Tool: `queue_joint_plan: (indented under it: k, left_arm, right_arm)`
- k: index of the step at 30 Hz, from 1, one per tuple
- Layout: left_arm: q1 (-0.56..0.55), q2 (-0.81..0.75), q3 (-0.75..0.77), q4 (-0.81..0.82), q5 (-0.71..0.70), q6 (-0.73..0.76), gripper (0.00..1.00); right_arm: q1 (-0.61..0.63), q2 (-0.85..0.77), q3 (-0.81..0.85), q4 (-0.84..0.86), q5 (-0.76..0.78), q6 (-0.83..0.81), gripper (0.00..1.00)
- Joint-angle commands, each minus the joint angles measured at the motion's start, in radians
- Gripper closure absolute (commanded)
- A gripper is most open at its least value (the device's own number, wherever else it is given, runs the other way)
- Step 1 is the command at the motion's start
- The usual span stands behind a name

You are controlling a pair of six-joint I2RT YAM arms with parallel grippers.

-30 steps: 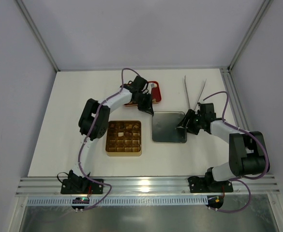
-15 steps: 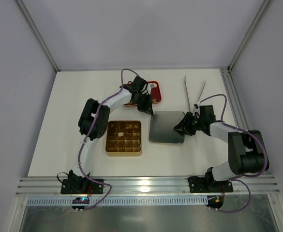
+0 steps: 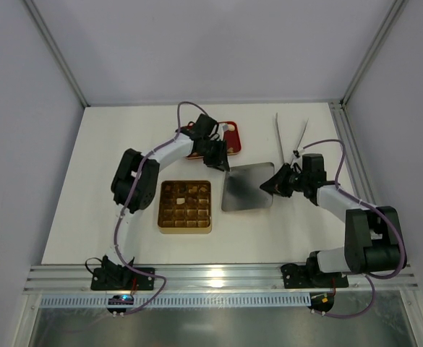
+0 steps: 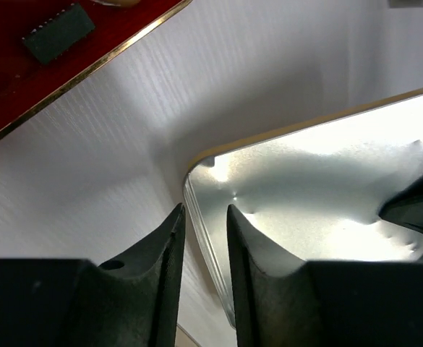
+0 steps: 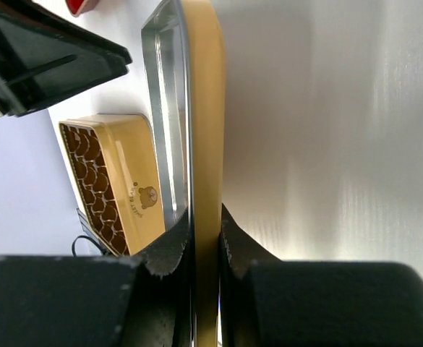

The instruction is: Pack the chocolate

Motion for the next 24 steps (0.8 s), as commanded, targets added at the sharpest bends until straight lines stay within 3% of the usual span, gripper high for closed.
queue_joint_plan:
  k: [1, 5, 8, 15, 22, 24]
  left_arm:
    - [-0.005, -0.122, 0.001, 0.046, -0.016, 0.008, 0.70]
    - [-0.005, -0.169, -0.004, 0.047, -0.060, 0.020, 0.47]
    - [-0.005, -0.244, -0.027, 0.056, -0.102, 0.039, 0.38]
    - [-0.047, -0.522, -0.191, 0.144, -0.218, 0.115, 0.29]
    - [-0.263, -0.827, -0.421, 0.236, -0.551, 0.309, 0.25]
    - [-0.367, -0.882, -0.505, 0.280, -0.704, 0.382, 0.23]
  right_arm:
    - [-0.011, -0.056, 0.030, 0.015, -0.026, 0.036, 0.96]
    - [-0.020, -0.092, 0.044, -0.016, -0.032, 0.064, 0.96]
    - [-0.023, -0.117, 0.065, -0.048, -0.032, 0.082, 0.96]
    - [-0.025, -0.148, 0.151, -0.142, -0.023, 0.130, 0.96]
    - [-0.023, -0.160, 0.246, -0.225, 0.012, 0.203, 0.96]
    - [-0.016, -0.154, 0.292, -0.254, 0.014, 0.220, 0.96]
